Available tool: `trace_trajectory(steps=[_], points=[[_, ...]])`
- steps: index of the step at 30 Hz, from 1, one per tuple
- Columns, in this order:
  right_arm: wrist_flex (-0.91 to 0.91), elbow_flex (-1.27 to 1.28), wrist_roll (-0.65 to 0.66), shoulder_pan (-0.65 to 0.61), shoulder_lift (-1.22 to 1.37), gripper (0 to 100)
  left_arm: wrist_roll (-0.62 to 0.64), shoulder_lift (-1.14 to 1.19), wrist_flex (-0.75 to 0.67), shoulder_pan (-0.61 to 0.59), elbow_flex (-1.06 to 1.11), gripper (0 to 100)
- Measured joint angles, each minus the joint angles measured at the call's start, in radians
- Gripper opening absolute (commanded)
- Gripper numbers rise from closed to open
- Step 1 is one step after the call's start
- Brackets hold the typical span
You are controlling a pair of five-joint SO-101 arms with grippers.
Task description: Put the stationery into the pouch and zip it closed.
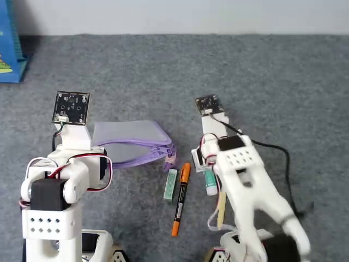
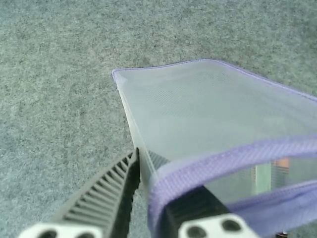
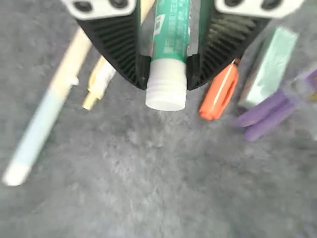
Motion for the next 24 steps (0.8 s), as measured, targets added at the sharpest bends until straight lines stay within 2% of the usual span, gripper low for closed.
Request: trace_trajectory(steps=[3,9,16,24], points=[[0.063,0.000,0.000,-0.025,-0.183,0.8,0.000,0.000,0.000,0.000,0.000,1],[0.146,0.000,0.000,-0.198,-0.528,0.8,0.000,0.000,0.000,0.000,0.000,1],[0.147,0.000,-0.009,-0.364,-0.763,0.8,0.000,0.000,0.000,0.000,0.000,1],[-0.058,0.000,-0.012,-0.522,-0.853,0.8,0.000,0.000,0.000,0.000,0.000,1]])
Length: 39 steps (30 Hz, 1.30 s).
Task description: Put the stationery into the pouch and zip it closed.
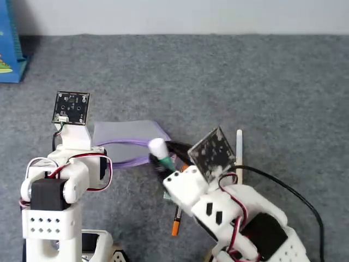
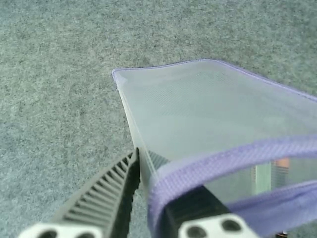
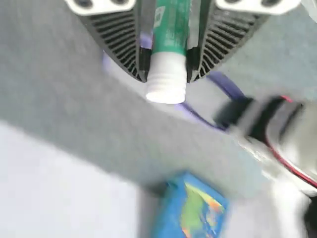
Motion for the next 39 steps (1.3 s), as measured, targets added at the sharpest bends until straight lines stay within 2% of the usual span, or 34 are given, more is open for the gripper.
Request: trace_trajectory(steps=[6,17,22,27,39], points=[[-0.249,0.043,0.000,-0.058,-0.003,0.8,0.000,0.000,0.000,0.000,0.000,1],[-0.898,0.430,0.000,-0.058,-0.005,0.8,0.000,0.000,0.000,0.000,0.000,1],[-1.128,0.552,0.000,-0.058,-0.005,0.8,0.000,0.000,0.000,0.000,0.000,1],[-1.280,0.647,0.000,-0.058,-0.006,0.8,0.000,0.000,0.000,0.000,0.000,1],[-1.496,0.747,0.000,-0.028,-0.005,0.8,0.000,0.000,0.000,0.000,0.000,1]])
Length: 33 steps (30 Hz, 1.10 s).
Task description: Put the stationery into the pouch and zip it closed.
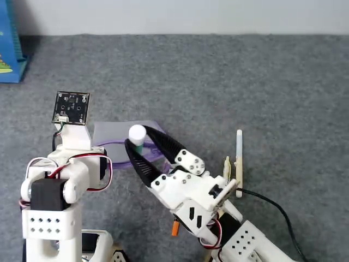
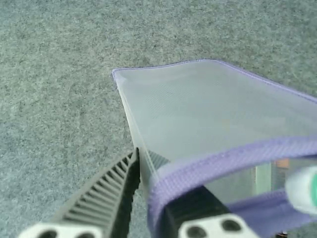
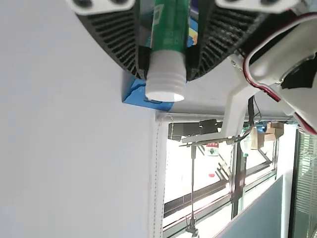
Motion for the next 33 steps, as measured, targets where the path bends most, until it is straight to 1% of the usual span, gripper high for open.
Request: trace_trajectory(steps=[7,10,18,20,24,26,30,33], points=[[-0.011,0.000,0.000,0.002,0.008,0.8,0.000,0.000,0.000,0.000,0.000,1],[-0.011,-0.003,0.000,0.008,0.068,0.8,0.000,0.000,0.000,0.000,0.000,1],[-0.021,-0.112,-0.005,0.005,0.273,0.8,0.000,0.000,0.000,0.000,0.000,1],[-0.046,-0.118,-0.005,0.005,0.315,0.8,0.000,0.000,0.000,0.000,0.000,1],[-0.152,-0.120,-0.005,0.005,0.399,1.3,0.005,0.000,0.000,0.000,0.000,1],[-0.167,-0.120,-0.005,0.005,0.419,3.9,0.005,0.000,0.000,0.000,0.000,1],[-0.124,-0.118,-0.005,0.005,0.413,16.8,0.005,0.000,0.000,0.000,0.000,1],[-0.061,-0.101,-0.005,0.003,0.367,19.0,0.005,0.000,0.000,0.003,0.000,1]])
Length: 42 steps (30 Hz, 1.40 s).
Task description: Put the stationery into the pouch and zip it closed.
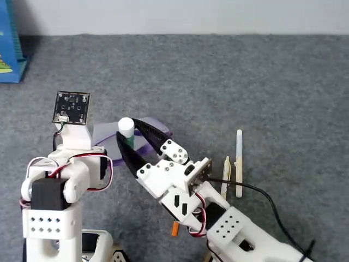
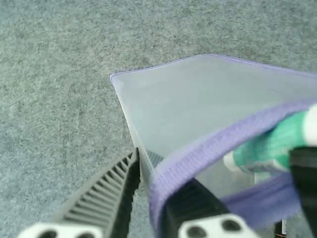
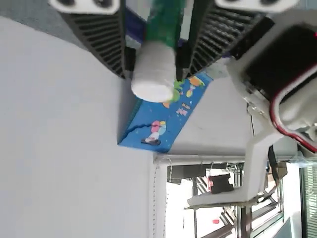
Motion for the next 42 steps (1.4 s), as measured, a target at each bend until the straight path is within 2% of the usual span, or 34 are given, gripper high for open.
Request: trace_trajectory(steps=[6,9,11,16,20,23,27,31,38,42], points=[[0.233,0.003,0.000,0.009,-0.166,19.0,-0.005,0.000,0.000,-0.003,0.002,1],[0.453,-0.021,-0.005,0.018,-0.253,19.0,-0.005,0.000,0.000,-0.003,0.002,1],[0.634,-0.080,-0.052,0.049,-0.299,19.0,-0.005,0.000,0.000,-0.003,0.002,1],[1.053,-0.247,-0.209,0.178,-0.333,19.0,-0.005,0.000,0.000,-0.003,0.002,1],[1.320,-0.311,-0.249,0.290,-0.331,19.0,-0.005,0.000,0.000,-0.003,0.002,1],[1.450,-0.316,-0.258,0.381,-0.308,19.0,-0.005,0.000,0.000,-0.003,0.002,1],[1.534,-0.318,-0.259,0.494,-0.229,19.0,-0.005,0.000,0.000,-0.003,0.002,1],[1.544,-0.318,-0.236,0.580,-0.100,19.0,-0.005,0.000,0.000,-0.003,0.002,1],[1.479,-0.318,-0.212,0.605,0.193,19.0,-0.005,0.000,0.000,-0.006,0.002,1],[1.399,-0.327,-0.212,0.609,0.365,19.0,-0.005,0.000,0.000,-0.060,0.002,1]])
